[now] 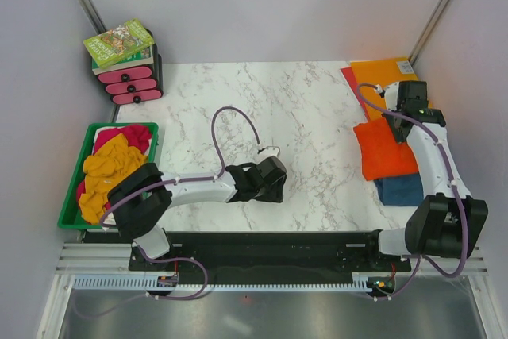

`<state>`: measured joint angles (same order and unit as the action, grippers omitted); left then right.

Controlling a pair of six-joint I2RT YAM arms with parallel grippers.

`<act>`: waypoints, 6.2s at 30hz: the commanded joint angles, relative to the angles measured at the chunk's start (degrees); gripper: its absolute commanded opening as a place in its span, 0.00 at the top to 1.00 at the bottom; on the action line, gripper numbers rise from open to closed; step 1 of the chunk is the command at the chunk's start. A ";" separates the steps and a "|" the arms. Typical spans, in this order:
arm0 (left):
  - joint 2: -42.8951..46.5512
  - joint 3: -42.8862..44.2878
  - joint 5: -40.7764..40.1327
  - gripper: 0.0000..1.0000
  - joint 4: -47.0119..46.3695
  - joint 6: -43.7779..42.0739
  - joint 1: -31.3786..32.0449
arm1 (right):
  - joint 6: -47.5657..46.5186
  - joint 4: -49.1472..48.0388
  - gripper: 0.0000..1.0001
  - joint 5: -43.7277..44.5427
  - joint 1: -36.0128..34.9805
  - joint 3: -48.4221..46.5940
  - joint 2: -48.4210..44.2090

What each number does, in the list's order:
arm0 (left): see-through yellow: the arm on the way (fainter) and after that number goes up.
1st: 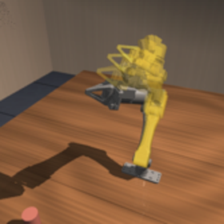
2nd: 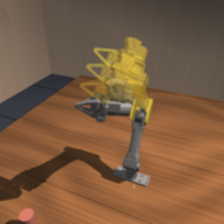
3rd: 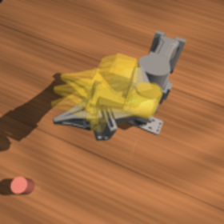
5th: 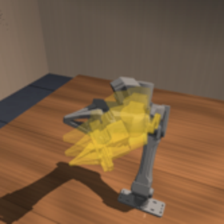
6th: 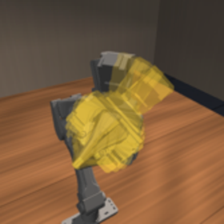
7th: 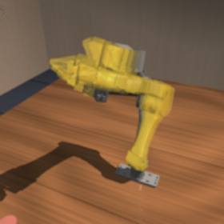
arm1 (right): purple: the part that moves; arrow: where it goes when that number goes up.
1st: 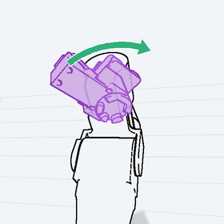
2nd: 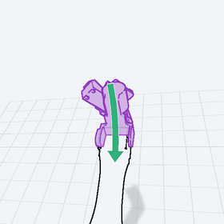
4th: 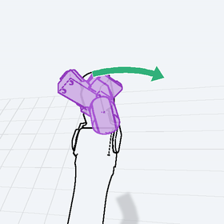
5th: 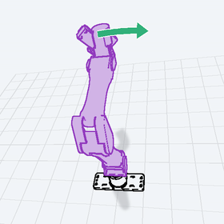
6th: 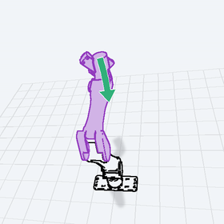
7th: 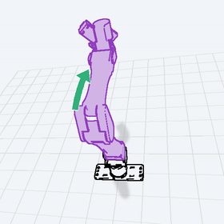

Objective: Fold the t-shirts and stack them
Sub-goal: Neatly place the folded tshirt to the corner

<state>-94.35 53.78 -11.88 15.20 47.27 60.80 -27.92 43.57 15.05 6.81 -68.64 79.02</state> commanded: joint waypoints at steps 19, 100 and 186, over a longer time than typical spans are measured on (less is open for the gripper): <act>-2.33 1.59 0.36 0.41 -0.08 0.90 3.19 | -4.77 -5.25 1.00 -1.69 13.92 3.42 2.09; -1.72 0.80 -2.09 0.42 2.11 3.53 7.32 | -2.84 13.48 1.00 -11.72 0.84 -1.59 -14.51; -7.17 3.35 -0.25 0.42 1.67 1.07 7.85 | 0.59 -4.90 1.00 -35.26 30.11 17.22 -7.48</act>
<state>-100.84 58.46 -12.01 15.81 48.77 67.88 -24.08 33.52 -15.90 37.01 -56.49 71.88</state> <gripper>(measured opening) 0.587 0.005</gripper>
